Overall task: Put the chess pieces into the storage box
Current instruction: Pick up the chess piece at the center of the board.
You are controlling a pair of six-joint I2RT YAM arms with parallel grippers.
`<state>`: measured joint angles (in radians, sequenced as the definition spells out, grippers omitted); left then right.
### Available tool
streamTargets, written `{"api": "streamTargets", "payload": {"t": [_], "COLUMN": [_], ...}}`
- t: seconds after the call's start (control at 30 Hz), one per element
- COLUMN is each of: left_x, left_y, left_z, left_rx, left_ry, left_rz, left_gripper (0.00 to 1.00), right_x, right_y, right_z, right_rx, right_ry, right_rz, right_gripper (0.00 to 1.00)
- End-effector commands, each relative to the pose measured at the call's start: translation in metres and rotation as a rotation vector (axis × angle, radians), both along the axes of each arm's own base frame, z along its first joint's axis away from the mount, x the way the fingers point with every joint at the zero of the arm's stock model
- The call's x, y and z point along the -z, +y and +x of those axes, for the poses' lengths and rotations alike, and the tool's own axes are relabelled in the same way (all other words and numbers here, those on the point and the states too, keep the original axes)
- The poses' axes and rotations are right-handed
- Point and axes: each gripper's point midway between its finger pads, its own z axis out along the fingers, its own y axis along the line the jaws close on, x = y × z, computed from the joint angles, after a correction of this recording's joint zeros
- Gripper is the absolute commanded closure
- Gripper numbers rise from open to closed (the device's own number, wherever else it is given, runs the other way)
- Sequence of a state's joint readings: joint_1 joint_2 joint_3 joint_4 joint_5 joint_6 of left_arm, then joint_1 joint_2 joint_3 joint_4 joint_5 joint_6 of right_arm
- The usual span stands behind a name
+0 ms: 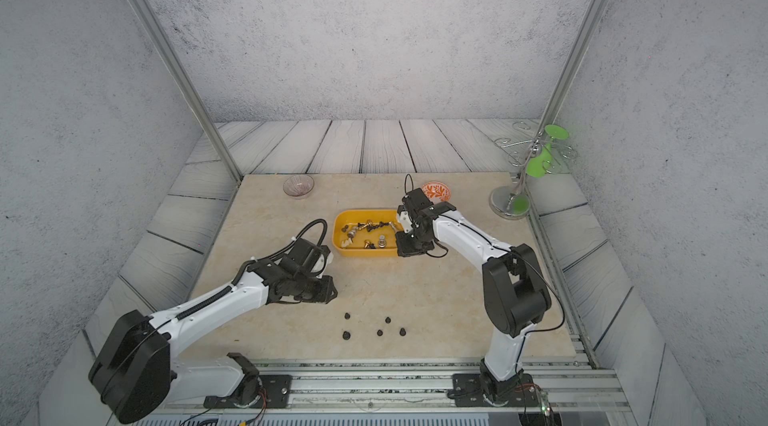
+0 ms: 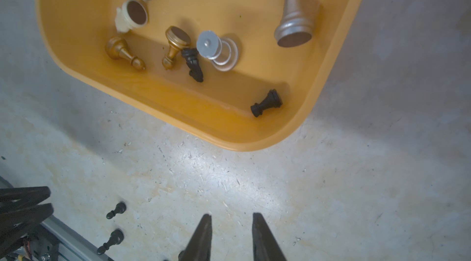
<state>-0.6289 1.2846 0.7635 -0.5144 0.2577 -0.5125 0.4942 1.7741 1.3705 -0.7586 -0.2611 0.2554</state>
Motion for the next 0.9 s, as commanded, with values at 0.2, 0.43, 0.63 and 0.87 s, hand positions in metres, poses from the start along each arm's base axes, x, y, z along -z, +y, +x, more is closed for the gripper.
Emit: {"api": "streamTargets", "payload": {"t": [0.2,0.43,0.63,0.87], "left_x": [0.009,0.016,0.020,0.025], "left_y": [-0.001,-0.008,-0.015,-0.023], "left_z": [-0.016,-0.021,-0.026,-0.028], "left_rx": [0.031,0.056,0.085,0.103], "left_ry": [0.023,0.037,0.044,0.055], "left_rz": [0.022,0.030,0.041,0.050], "left_gripper": [0.74,0.74,0.74,0.74], "right_x": [-0.012,-0.008,-0.008,-0.008], "right_y": [-0.003,-0.006,-0.007,-0.006], "right_z": [-0.012,-0.018,-0.019,-0.020], "right_rx": [0.018,0.023,0.016,0.015], "right_ry": [-0.016,-0.008,-0.007,-0.003], "right_rz": [0.050,0.048,0.039,0.046], "right_gripper": [0.71,0.71,0.71,0.71]}}
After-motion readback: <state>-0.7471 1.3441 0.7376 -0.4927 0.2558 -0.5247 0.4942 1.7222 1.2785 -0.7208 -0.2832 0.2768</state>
